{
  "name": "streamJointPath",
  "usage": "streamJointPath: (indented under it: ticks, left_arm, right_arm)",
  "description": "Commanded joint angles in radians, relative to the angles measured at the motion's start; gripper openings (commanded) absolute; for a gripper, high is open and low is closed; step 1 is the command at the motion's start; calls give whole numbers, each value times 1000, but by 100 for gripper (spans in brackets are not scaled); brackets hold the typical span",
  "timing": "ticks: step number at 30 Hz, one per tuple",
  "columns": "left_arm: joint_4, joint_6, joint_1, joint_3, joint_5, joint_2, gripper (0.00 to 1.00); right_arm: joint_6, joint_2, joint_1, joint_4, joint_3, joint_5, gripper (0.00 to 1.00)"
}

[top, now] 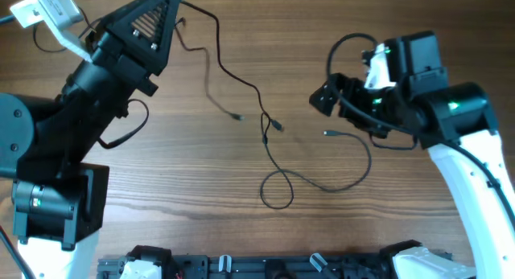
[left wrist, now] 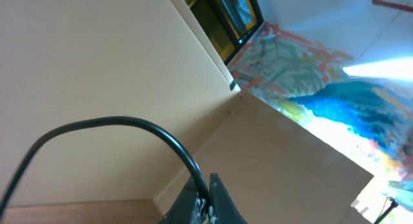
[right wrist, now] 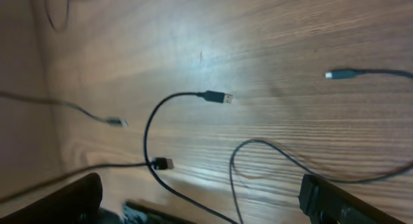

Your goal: Untangle cables

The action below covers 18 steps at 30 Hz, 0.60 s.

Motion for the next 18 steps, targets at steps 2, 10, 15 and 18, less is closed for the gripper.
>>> streamJointPath:
  ticks: [2, 10, 15, 18]
  left_arm:
    - [8, -96, 7, 8, -61, 23, 4]
    - [90, -255, 7, 8, -207, 48, 4]
    - [117, -256, 7, 8, -226, 48, 4]
    - [113, -255, 7, 8, -225, 48, 4]
  right_arm:
    - [-234, 53, 85, 3, 8, -89, 99]
    - [-229, 171, 221, 7, 8, -49, 100]
    - [-227, 262, 304, 41, 8, -28, 90]
    - [-150, 312, 330, 60, 8, 65, 80]
